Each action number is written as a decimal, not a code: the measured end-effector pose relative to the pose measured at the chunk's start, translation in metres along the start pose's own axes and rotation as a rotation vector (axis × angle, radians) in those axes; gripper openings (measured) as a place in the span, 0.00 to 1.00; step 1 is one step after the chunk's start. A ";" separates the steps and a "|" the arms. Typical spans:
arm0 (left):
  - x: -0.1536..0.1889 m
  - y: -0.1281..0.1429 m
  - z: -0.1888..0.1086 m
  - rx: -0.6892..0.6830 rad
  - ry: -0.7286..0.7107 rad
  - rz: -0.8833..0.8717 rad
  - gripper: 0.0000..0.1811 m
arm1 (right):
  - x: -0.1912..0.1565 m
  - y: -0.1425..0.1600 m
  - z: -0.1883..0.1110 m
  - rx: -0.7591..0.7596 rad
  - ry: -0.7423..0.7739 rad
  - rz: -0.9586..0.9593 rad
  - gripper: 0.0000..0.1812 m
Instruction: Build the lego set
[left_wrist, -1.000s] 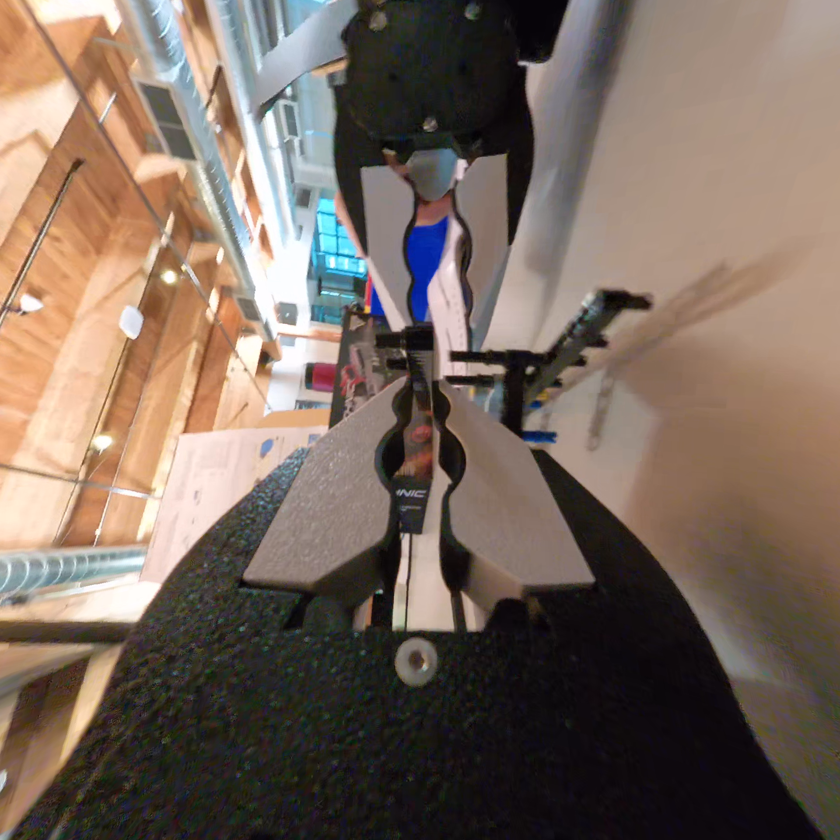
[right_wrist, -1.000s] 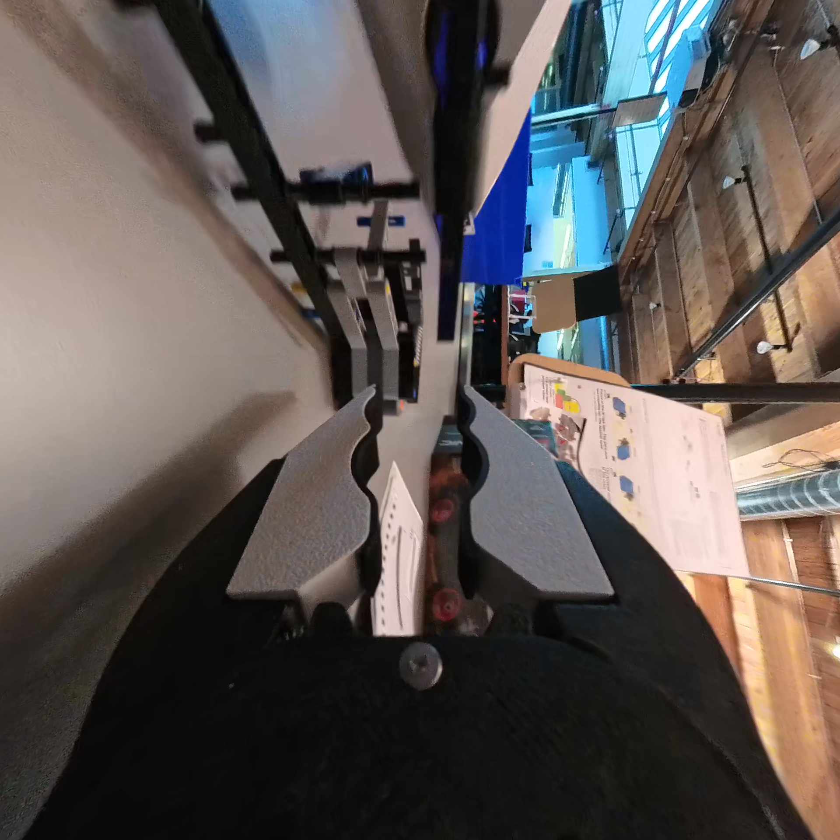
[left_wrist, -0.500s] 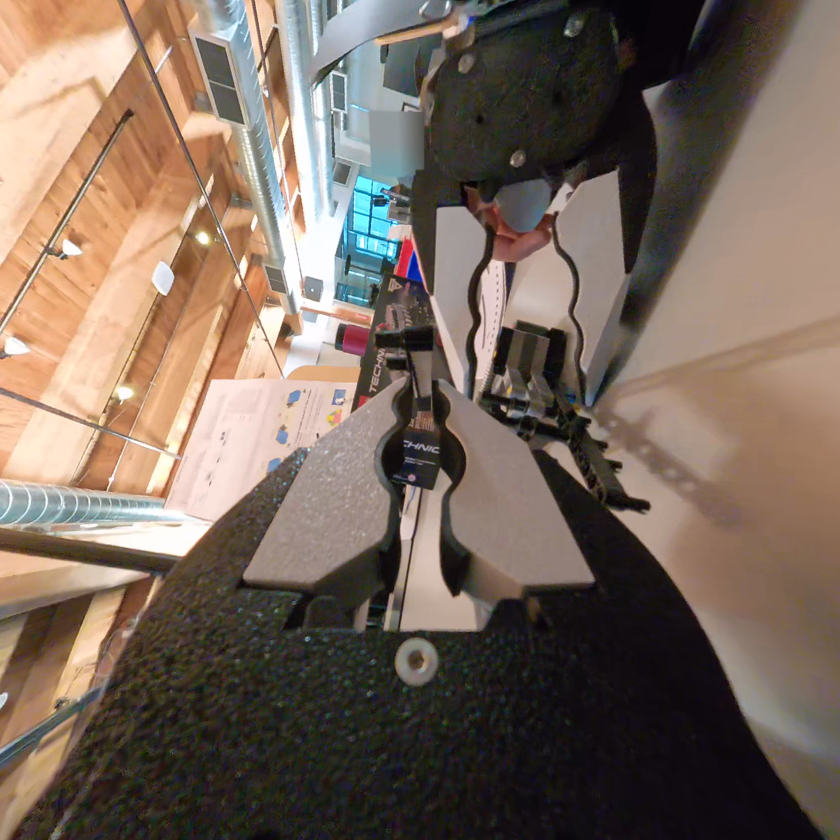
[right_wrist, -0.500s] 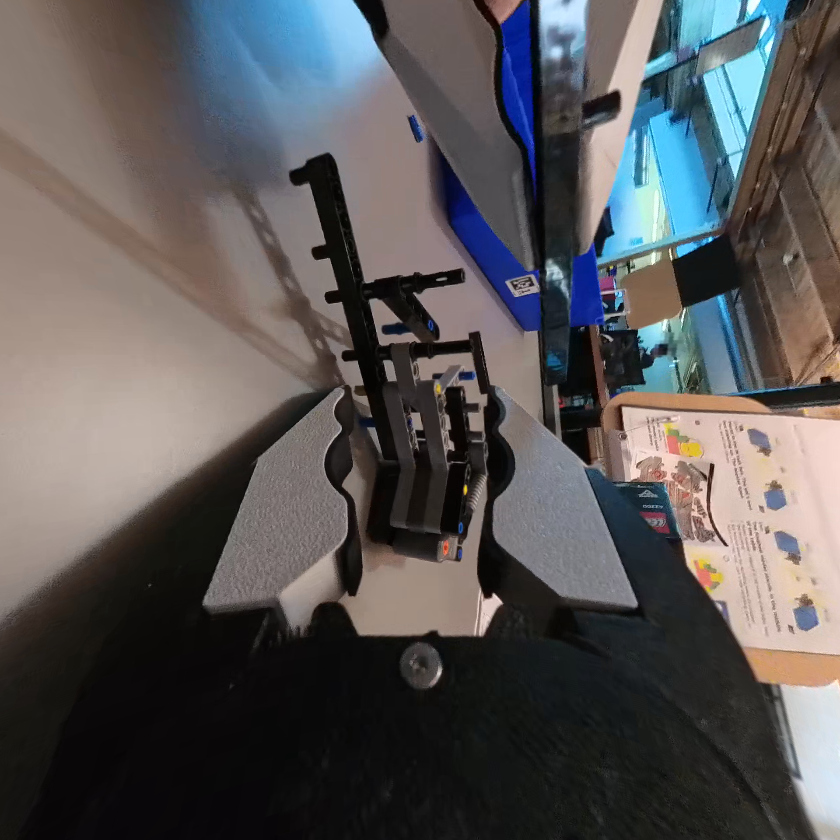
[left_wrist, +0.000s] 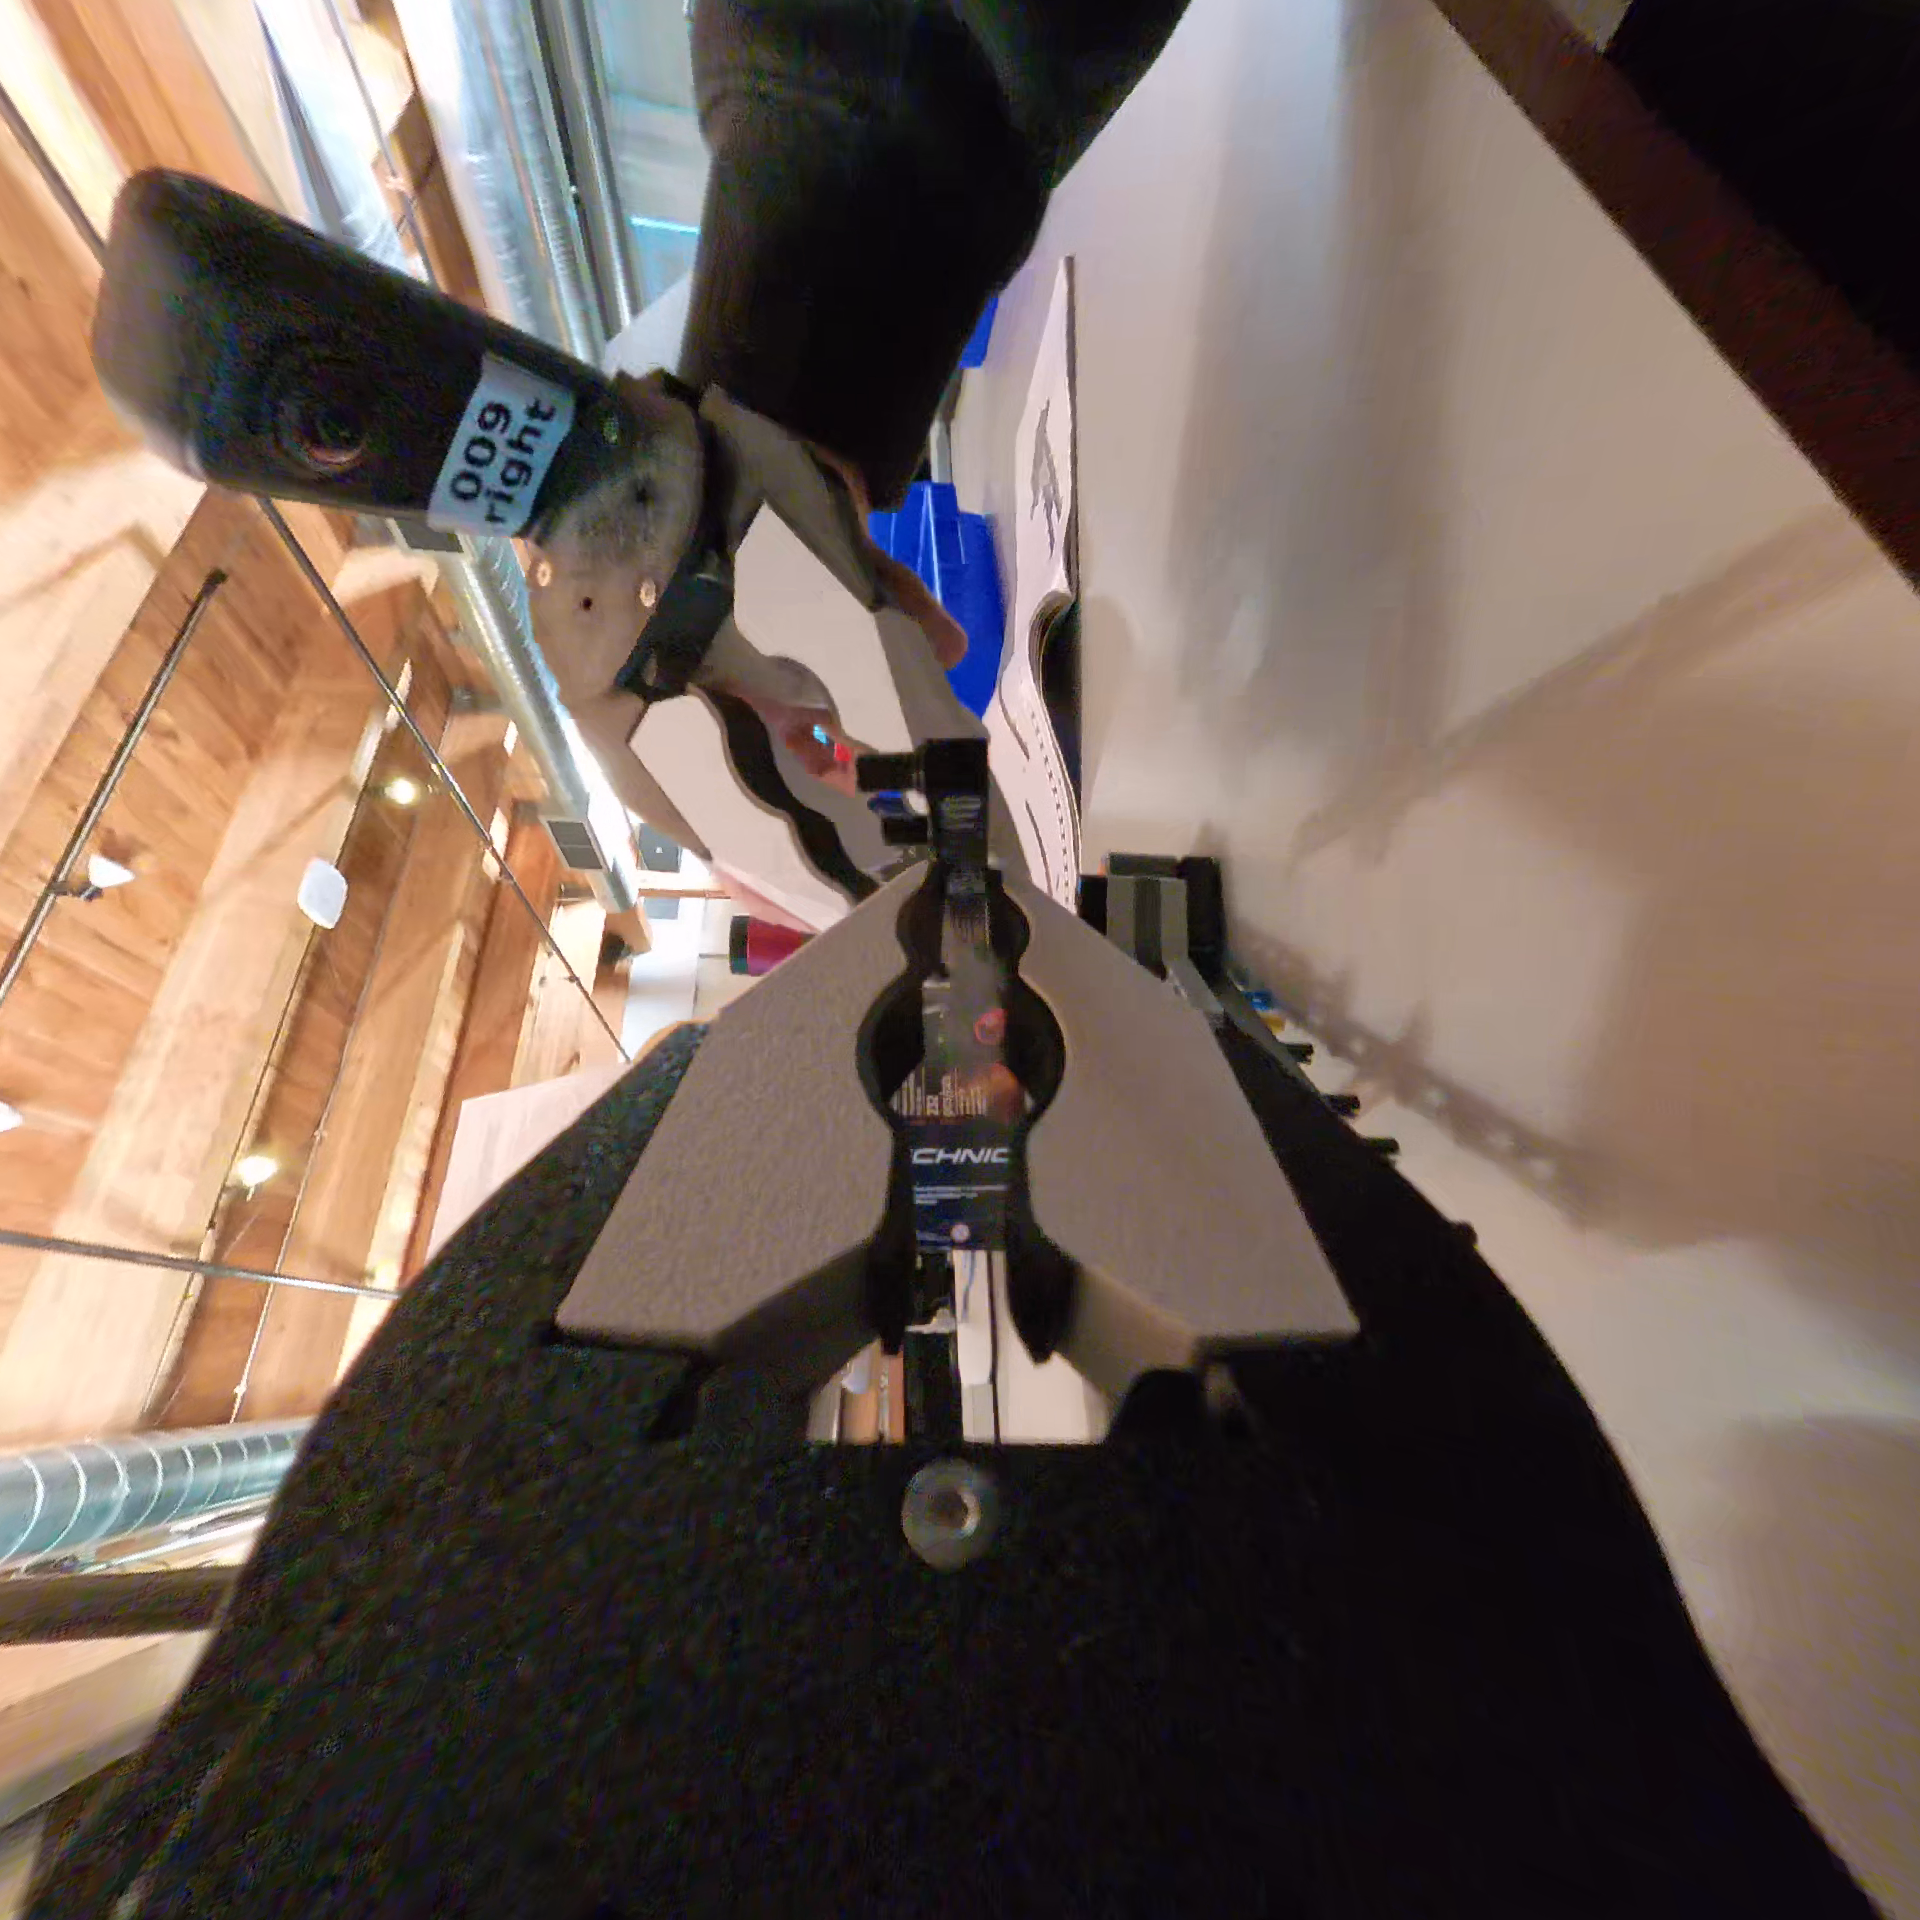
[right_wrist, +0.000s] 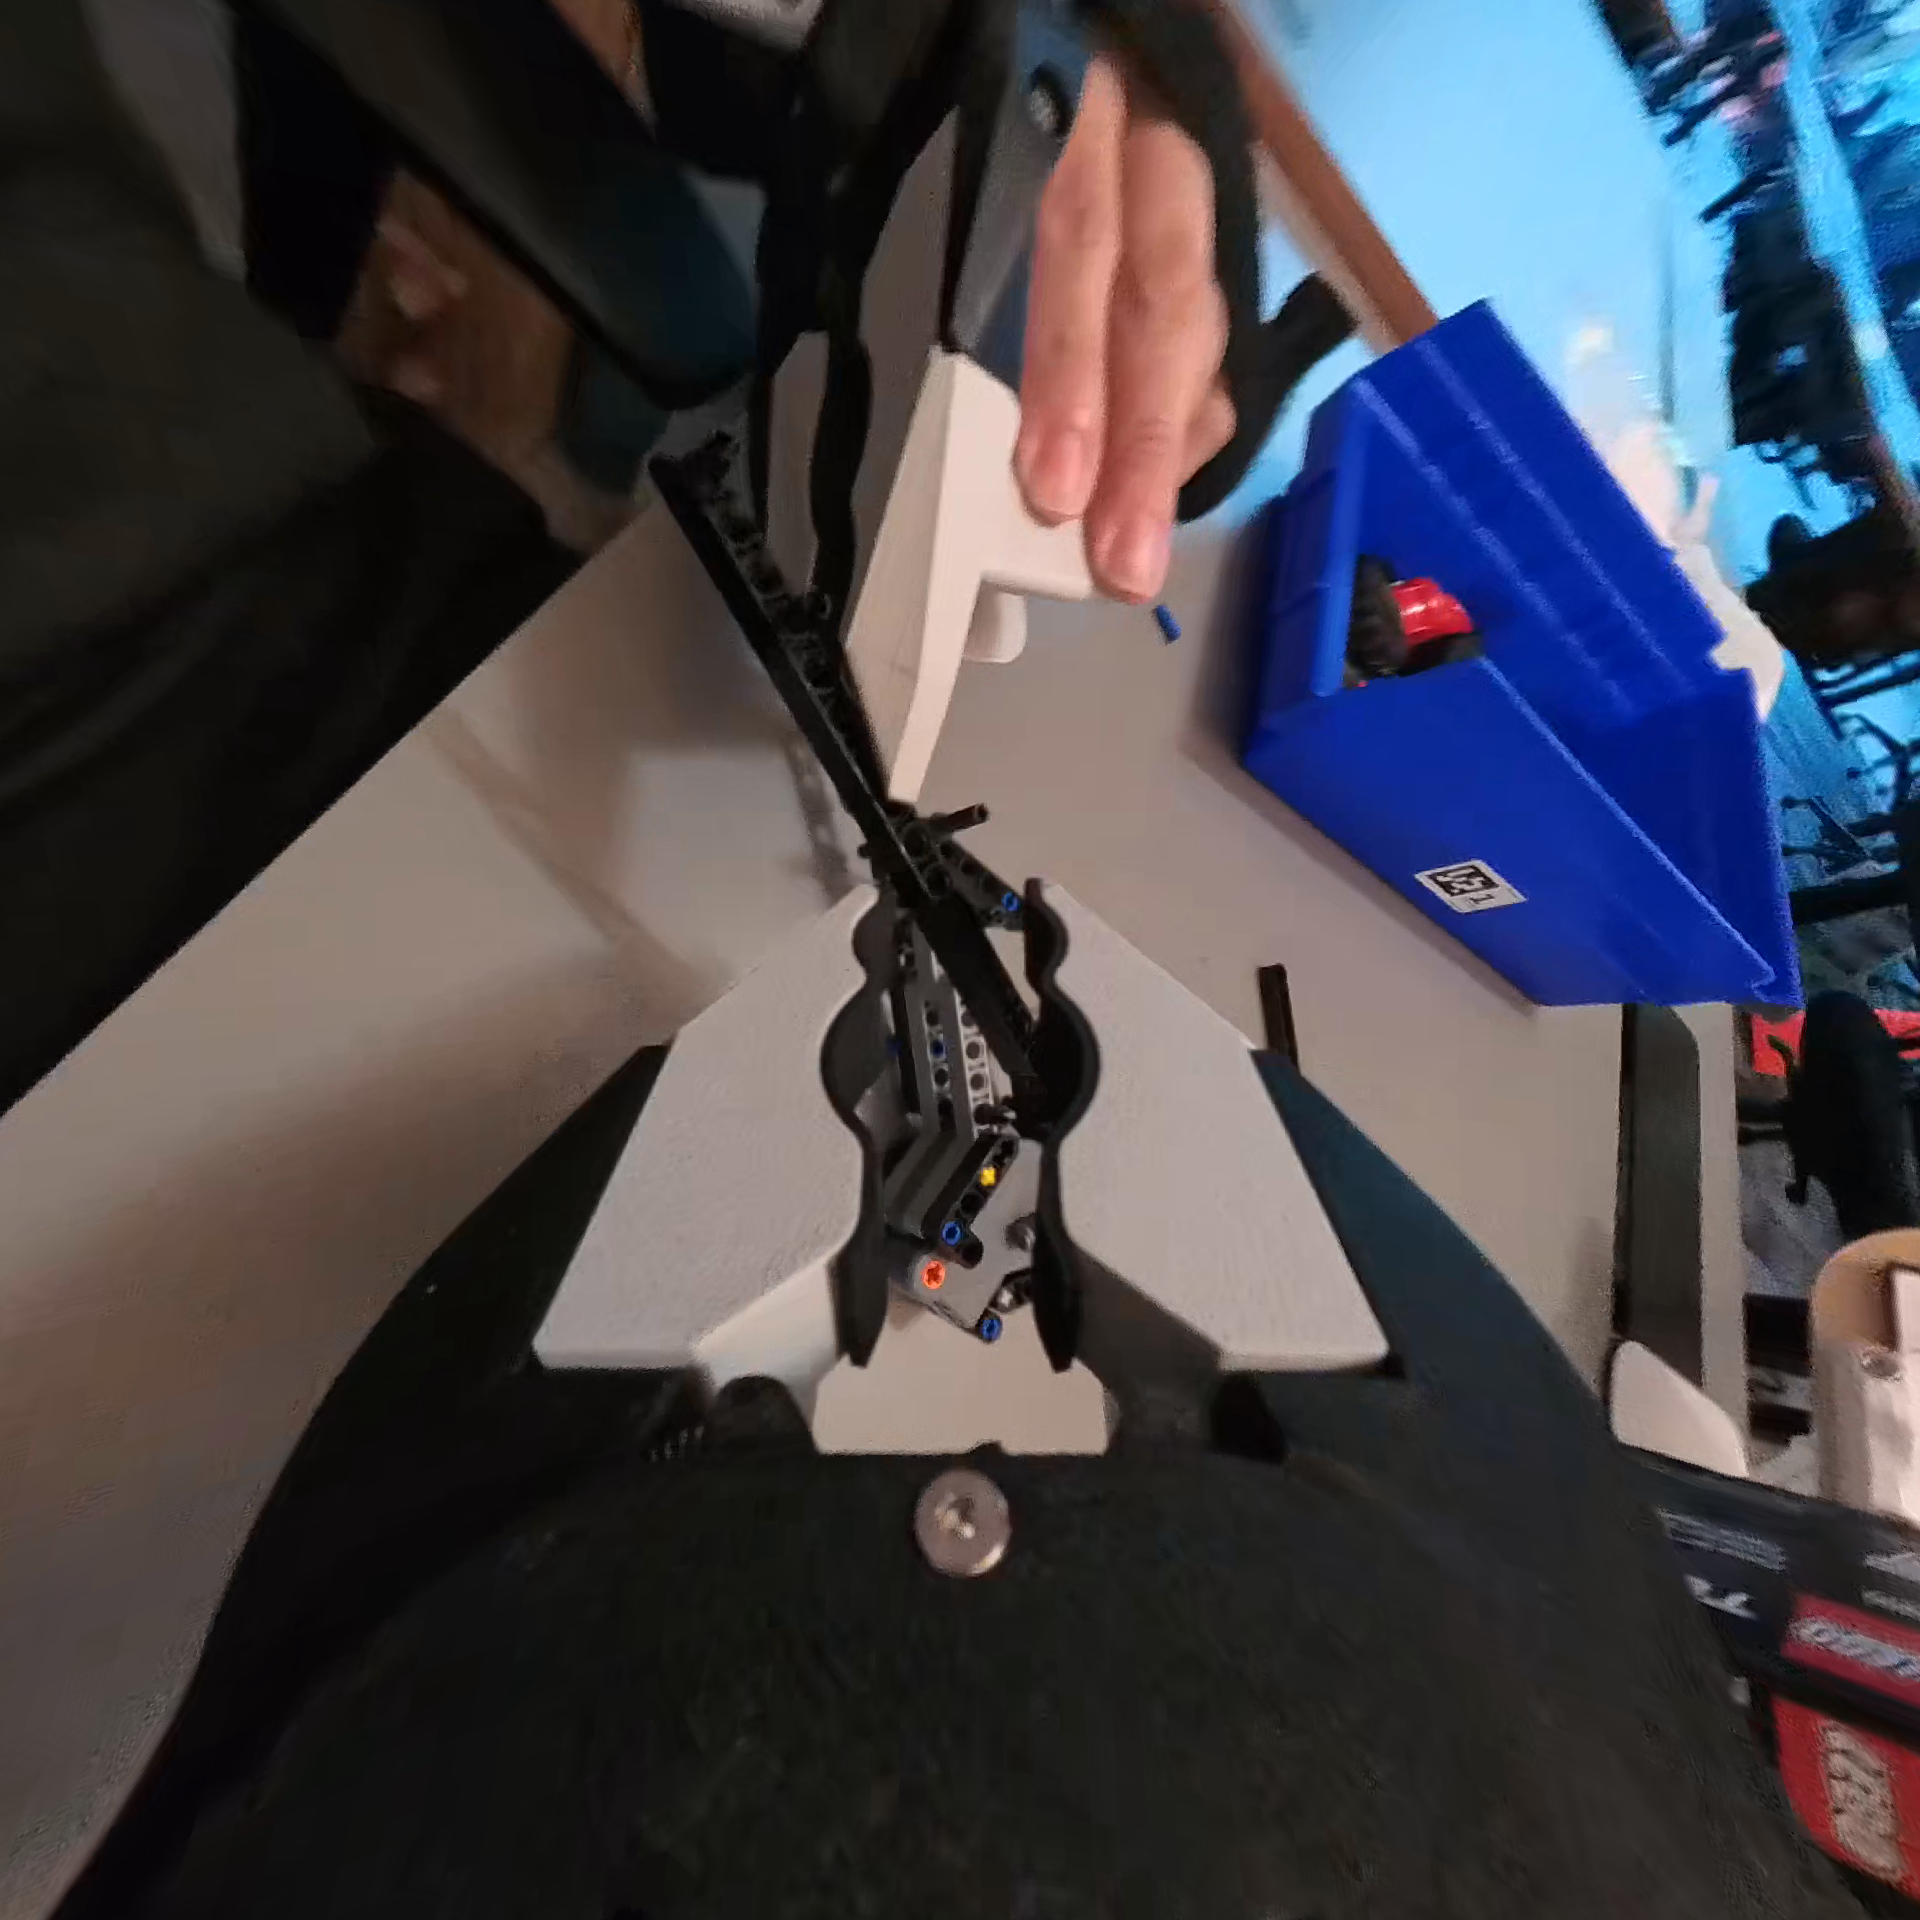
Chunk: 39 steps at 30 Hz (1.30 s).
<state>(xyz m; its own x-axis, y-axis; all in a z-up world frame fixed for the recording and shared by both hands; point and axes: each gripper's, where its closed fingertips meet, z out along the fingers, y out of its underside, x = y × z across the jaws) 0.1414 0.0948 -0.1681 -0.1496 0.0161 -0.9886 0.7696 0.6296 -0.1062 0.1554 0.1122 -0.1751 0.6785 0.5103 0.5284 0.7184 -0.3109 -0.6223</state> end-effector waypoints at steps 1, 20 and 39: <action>-0.001 0.000 0.001 0.001 -0.001 -0.007 0.03 | 0.000 0.003 0.002 -0.037 -0.006 -0.040 0.11; -0.001 0.023 -0.031 -0.199 -0.045 -0.800 0.20 | 0.028 0.054 0.005 -0.556 0.737 -0.328 0.03; 0.019 0.043 -0.028 -0.405 -0.094 -1.260 0.04 | 0.038 0.065 0.009 -0.746 0.859 -0.308 0.02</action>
<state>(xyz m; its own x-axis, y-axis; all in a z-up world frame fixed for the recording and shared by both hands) 0.1541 0.1438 -0.1883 -0.5641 -0.7889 -0.2438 -0.1034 0.3604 -0.9270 0.2262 0.1184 -0.2010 0.1365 0.0274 0.9903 0.5888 -0.8062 -0.0588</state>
